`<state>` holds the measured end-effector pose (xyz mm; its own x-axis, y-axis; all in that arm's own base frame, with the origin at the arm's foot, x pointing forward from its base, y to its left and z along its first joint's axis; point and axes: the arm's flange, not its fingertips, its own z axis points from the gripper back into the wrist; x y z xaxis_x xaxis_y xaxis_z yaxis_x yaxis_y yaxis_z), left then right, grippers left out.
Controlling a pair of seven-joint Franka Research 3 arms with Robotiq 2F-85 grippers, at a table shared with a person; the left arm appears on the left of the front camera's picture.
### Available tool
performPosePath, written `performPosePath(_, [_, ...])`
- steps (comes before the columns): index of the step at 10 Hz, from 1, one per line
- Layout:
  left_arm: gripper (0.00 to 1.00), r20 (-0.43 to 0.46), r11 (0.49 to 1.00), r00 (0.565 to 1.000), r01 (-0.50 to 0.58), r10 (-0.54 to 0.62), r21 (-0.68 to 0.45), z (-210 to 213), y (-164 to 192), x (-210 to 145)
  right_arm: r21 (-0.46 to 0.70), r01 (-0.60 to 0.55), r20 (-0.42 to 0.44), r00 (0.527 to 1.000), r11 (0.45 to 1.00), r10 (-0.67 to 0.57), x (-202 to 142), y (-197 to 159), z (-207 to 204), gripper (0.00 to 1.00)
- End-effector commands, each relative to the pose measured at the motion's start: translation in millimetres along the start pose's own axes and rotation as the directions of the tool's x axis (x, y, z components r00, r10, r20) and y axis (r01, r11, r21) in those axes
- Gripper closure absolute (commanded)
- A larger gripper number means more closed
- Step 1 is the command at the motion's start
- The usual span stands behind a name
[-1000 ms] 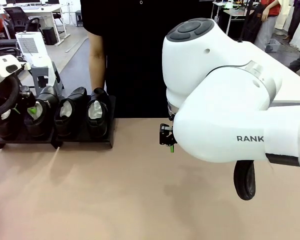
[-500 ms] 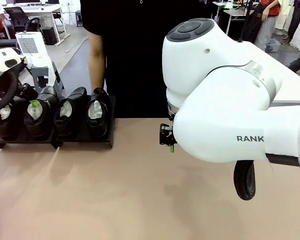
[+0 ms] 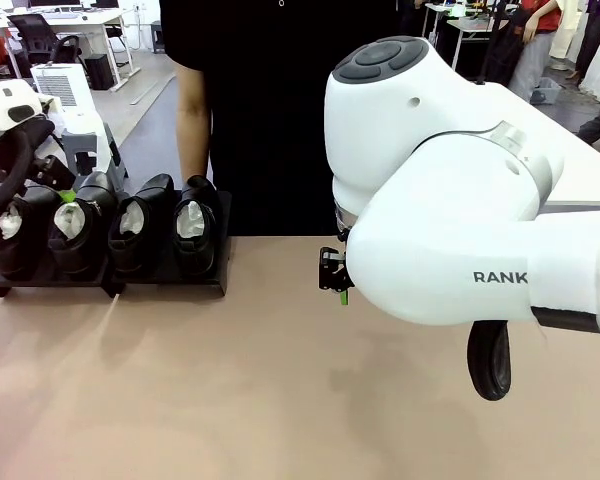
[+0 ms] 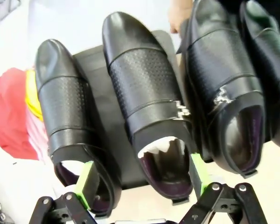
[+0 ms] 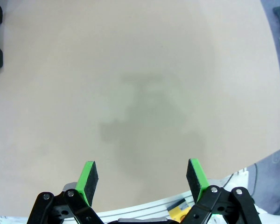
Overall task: Organize the shoes by placing them on the stand.
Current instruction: Place the Shoe from the middle of the table onto the Shoes Stand.
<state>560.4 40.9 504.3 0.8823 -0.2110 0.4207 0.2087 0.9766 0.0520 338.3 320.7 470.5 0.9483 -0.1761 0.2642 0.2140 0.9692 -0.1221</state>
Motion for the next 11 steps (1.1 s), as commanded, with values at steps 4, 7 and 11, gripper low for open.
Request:
performPosePath(4, [0.0, 0.0, 1.0, 1.0, 0.0, 0.0, 0.0, 0, 0, 0, -0.004, -0.018, 0.001, 1.0, 1.0, 0.018, 5, 0, 3, 0.0])
performPosePath(7, [0.0, 0.0, 1.0, 1.0, 0.0, 0.0, 0.0, 0, 0, 0, -0.004, -0.018, 0.001, 1.0, 1.0, 0.018, 5, 0, 3, 0.0])
performPosePath(11, [0.0, 0.0, 1.0, 1.0, 0.0, 0.0, 0.0, 0, 0, 0, -0.004, -0.018, 0.001, 1.0, 1.0, 0.018, 5, 0, 3, 0.0])
